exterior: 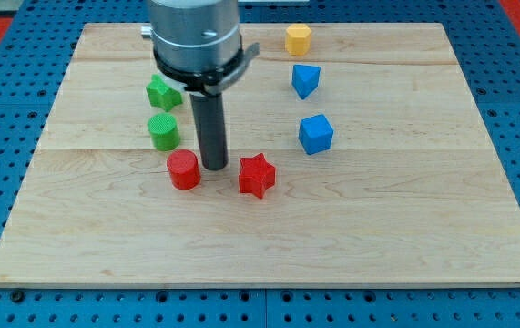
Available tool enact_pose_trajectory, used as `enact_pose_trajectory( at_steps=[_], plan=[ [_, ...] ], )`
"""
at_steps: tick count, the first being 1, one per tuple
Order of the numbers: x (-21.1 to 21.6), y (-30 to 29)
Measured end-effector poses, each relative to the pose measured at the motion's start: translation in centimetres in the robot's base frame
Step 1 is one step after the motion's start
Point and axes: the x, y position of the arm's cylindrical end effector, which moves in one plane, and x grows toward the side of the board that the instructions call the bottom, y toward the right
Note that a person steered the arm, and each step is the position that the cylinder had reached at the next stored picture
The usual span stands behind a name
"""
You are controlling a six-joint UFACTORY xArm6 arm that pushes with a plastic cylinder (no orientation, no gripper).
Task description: Place the red star in between the red circle and blue cube
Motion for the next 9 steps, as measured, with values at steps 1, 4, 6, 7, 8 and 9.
enact_pose_trajectory(
  at_steps=[1,4,6,7,8,9],
  plan=[
    [0.0,-4.5],
    [-0.2,-5.9],
    [-0.6,-7.3],
    [-1.2,-11.4],
    [0.0,-13.9],
    [5.2,-12.8]
  ],
)
